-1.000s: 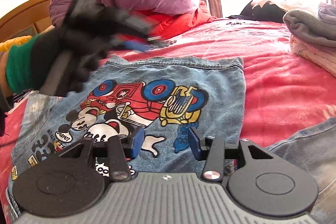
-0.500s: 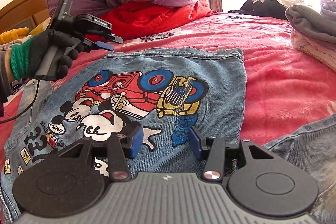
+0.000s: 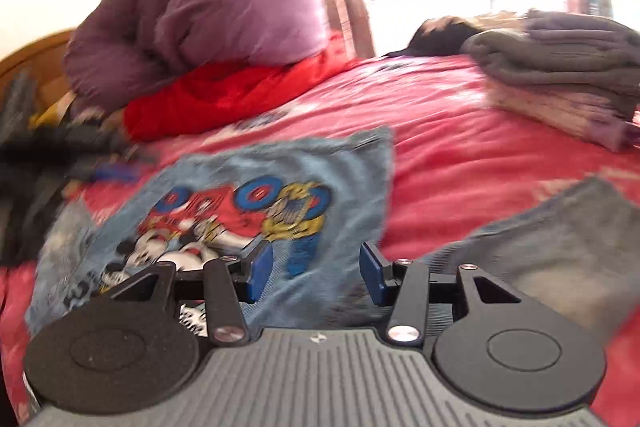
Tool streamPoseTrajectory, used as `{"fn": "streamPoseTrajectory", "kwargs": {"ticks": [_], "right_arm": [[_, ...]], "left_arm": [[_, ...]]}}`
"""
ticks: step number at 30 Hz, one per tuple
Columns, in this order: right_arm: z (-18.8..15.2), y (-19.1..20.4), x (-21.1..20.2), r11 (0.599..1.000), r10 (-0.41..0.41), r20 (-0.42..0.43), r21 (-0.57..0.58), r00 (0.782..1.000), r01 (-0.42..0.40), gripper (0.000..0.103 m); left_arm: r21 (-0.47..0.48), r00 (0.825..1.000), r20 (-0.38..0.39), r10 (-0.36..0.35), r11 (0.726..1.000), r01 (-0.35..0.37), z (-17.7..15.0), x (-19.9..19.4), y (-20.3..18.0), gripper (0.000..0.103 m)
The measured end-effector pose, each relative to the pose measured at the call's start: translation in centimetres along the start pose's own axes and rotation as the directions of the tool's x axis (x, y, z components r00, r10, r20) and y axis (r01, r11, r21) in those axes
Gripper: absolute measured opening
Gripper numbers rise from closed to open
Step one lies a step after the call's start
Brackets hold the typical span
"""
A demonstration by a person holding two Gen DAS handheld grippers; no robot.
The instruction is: Fold clothes
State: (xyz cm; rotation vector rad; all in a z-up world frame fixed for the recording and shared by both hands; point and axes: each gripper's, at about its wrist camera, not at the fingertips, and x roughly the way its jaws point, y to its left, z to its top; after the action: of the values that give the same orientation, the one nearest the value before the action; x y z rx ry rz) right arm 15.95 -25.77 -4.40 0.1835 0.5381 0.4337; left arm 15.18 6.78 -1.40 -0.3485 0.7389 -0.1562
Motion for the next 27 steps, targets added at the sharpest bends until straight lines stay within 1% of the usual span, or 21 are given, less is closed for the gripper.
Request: {"fn": "streamPoseTrajectory", "kwargs": {"ticks": [1,2,3,4,5,7,9,10,12,13,14,15,16,17,18,19,22,24,25,27], "right_arm": [[0.0,-0.8,-1.0,0.999,-0.021,0.027,0.05,0.999,0.02,0.049],[-0.2,-1.8,-2.0,0.99,-0.04,0.049,0.134,0.998,0.033,0.049],[-0.5,-2.8,-3.0,0.975,-0.059,0.067,0.217,0.996,0.043,0.049],[-1.0,-3.6,-3.7,0.956,-0.068,0.068,0.29,0.995,0.045,0.05],[-1.7,-4.4,-4.6,0.932,-0.081,0.064,0.358,0.995,0.053,0.052],[-3.4,-5.3,-6.1,0.883,-0.124,0.054,0.462,0.991,0.085,0.053],[-5.1,-5.9,-7.4,0.826,-0.139,0.04,0.556,0.989,0.094,0.053],[-6.0,-6.1,-7.8,0.798,-0.14,0.028,0.595,0.99,0.096,0.054],[-7.4,-6.0,-8.3,0.762,-0.13,0.002,0.64,0.991,0.099,0.054],[-8.0,-5.9,-8.6,0.749,-0.122,-0.007,0.655,0.992,0.097,0.055],[-8.5,-5.5,-8.7,0.744,-0.111,-0.016,0.662,0.994,0.093,0.056],[-8.9,-5.1,-8.8,0.74,-0.099,-0.025,0.667,0.995,0.09,0.057],[-9.3,-4.7,-8.9,0.742,-0.088,-0.032,0.665,0.996,0.087,0.058],[-9.4,-4.1,-8.8,0.752,-0.076,-0.042,0.654,0.996,0.085,0.06],[-9.6,-3.6,-8.8,0.762,-0.065,-0.051,0.643,0.997,0.082,0.06],[-9.7,-3.0,-8.8,0.772,-0.054,-0.06,0.631,0.997,0.079,0.06],[-9.9,-1.5,-8.7,0.799,-0.024,-0.075,0.598,0.997,0.064,0.06],[-10.2,-0.7,-8.5,0.806,0.003,-0.092,0.589,0.996,0.052,0.06],[-10.3,-0.4,-8.3,0.805,0.018,-0.1,0.592,0.995,0.045,0.06],[-10.6,0.3,-7.9,0.803,0.043,-0.111,0.595,0.993,0.031,0.06]], "left_arm": [[0.034,1.0,-0.005,-0.003,0.999,0.003,-1.8,-0.9,-1.0,0.061],[0.067,1.0,-0.011,-0.005,0.998,0.006,-3.6,-1.8,-1.9,0.061],[0.106,1.0,-0.015,-0.003,0.994,0.005,-5.3,-2.6,-2.9,0.061],[0.157,1.0,-0.019,0.003,0.988,0.0,-6.8,-3.2,-3.9,0.061],[0.21,1.0,-0.031,0.003,0.978,0.003,-8.1,-3.6,-4.9,0.061],[0.28,0.999,-0.05,-0.009,0.96,0.023,-9.9,-4.2,-6.5,0.061],[0.346,0.999,-0.036,-0.005,0.938,0.017,-10.9,-4.6,-7.9,0.061],[0.387,1.0,-0.022,0.002,0.922,0.007,-11.5,-4.7,-8.6,0.061],[0.487,1.0,0.013,0.017,0.873,-0.021,-12.8,-4.8,-9.9,0.061],[0.543,0.999,0.015,0.039,0.839,-0.041,-13.8,-4.4,-10.4,0.061],[0.608,0.996,0.003,0.088,0.791,-0.072,-15.1,-3.6,-10.8,0.061],[0.656,0.993,0.008,0.119,0.749,-0.095,-16.2,-3.0,-11.1,0.061],[0.679,0.992,0.038,0.118,0.725,-0.112,-17.1,-3.0,-11.1,0.061],[0.693,0.991,0.057,0.118,0.71,-0.124,-17.6,-3.0,-11.1,0.061],[0.689,0.991,0.051,0.121,0.714,-0.123,-17.2,-3.3,-11.1,0.061],[0.679,0.992,0.047,0.115,0.725,-0.116,-16.8,-3.8,-11.1,0.061],[0.642,0.996,0.066,0.059,0.761,-0.088,-16.0,-5.1,-11.0,0.062],[0.615,0.998,0.042,0.042,0.786,-0.059,-15.8,-5.0,-10.7,0.062],[0.594,0.999,0.028,0.03,0.803,-0.041,-15.7,-5.0,-10.5,0.062],[0.529,1.0,0.016,0.01,0.849,-0.017,-14.8,-5.0,-9.8,0.062]]}}
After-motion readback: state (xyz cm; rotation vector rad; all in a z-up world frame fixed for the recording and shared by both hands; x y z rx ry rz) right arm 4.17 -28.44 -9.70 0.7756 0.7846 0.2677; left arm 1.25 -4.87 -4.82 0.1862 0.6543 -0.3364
